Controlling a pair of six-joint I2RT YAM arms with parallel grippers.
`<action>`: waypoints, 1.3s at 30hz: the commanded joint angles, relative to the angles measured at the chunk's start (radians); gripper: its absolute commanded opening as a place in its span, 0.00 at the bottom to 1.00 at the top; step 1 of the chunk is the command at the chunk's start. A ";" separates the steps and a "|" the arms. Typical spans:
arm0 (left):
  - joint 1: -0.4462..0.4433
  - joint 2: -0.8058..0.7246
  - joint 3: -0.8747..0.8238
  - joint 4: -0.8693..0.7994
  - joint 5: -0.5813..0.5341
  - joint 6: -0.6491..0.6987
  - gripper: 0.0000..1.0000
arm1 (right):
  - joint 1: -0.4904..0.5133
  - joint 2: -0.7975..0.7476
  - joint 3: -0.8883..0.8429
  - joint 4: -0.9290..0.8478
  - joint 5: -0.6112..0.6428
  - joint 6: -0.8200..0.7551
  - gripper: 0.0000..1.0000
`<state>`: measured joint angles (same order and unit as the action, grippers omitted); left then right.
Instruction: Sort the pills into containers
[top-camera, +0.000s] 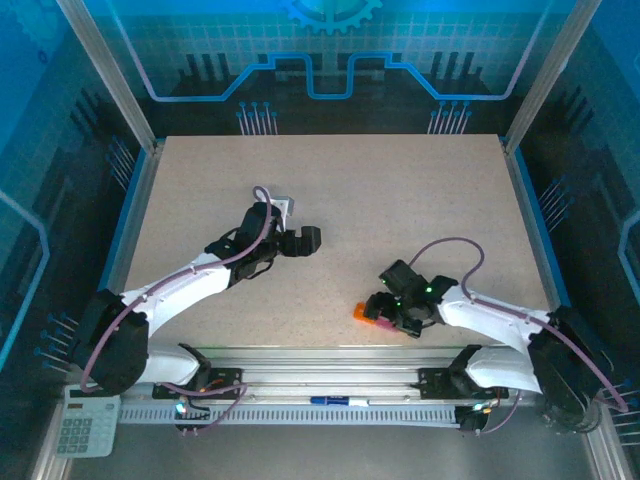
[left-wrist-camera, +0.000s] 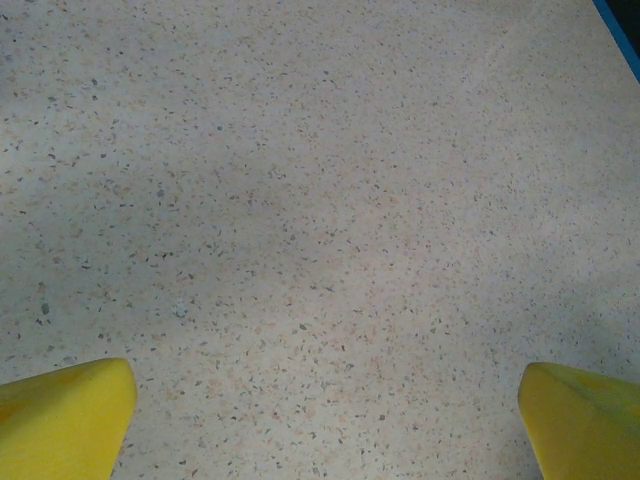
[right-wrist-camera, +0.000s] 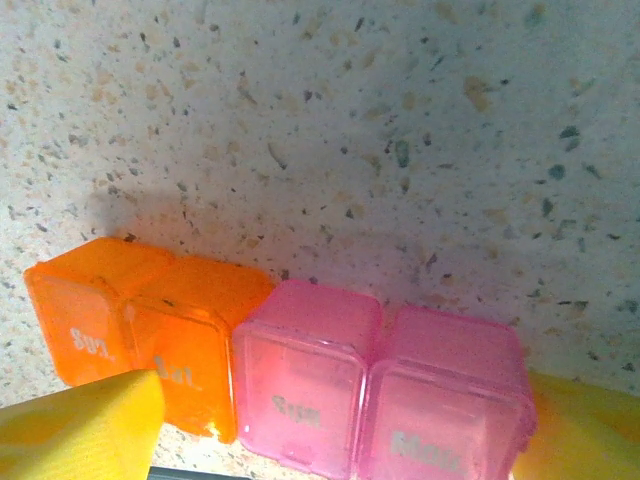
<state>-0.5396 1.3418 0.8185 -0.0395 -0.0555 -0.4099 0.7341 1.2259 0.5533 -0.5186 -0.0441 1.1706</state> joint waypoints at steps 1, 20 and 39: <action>-0.007 0.005 0.029 0.019 0.007 0.018 0.99 | 0.050 0.122 0.073 0.293 -0.109 0.013 0.86; 0.006 -0.015 0.053 -0.037 -0.056 0.035 0.99 | 0.057 0.225 0.365 0.091 -0.106 -0.334 0.89; 0.195 -0.076 0.048 -0.061 0.042 -0.012 0.99 | 0.090 0.293 0.412 0.091 -0.011 -1.165 0.92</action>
<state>-0.3523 1.2961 0.8467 -0.0795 -0.0547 -0.4042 0.8043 1.4876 0.9764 -0.4431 -0.0586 0.1402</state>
